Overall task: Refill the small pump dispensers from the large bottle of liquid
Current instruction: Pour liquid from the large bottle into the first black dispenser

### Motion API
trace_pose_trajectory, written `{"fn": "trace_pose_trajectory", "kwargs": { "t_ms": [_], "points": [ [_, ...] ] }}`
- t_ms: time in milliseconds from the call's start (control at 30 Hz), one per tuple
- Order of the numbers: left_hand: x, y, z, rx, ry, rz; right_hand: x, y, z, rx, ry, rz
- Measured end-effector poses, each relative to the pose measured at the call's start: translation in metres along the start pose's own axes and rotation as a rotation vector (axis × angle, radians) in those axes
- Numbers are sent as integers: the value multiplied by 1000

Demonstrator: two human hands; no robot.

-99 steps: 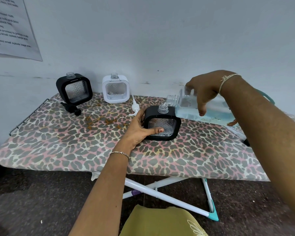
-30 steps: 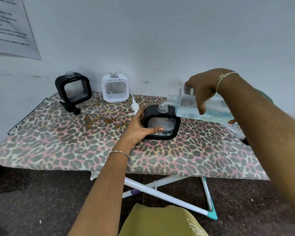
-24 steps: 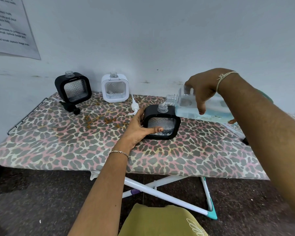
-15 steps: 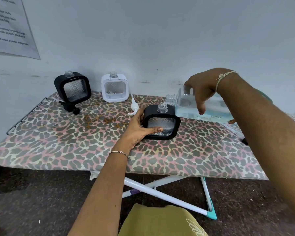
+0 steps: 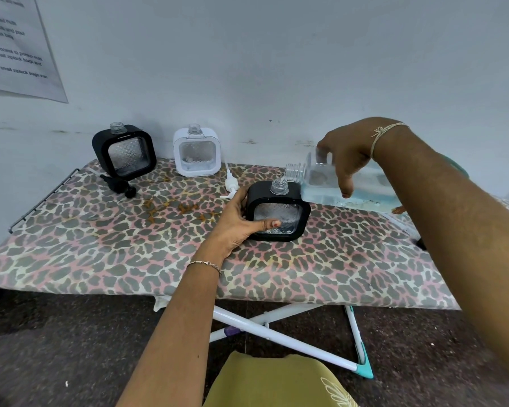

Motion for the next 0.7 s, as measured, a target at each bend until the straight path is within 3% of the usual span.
{"fn": "trace_pose_trajectory", "kwargs": {
  "t_ms": [700],
  "points": [
    [2, 1, 2, -5, 19, 31, 0, -5, 0, -6, -7, -1]
  ]
}}
Point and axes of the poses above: each hand's wrist, its own y-axis away from the middle knuckle, its own z-axis out of the palm, x = y × z, the point moved 4 cm from there along -y, towards the middle knuckle, and after that the axes turned 15 degrees about y, right-handed, at the moved point
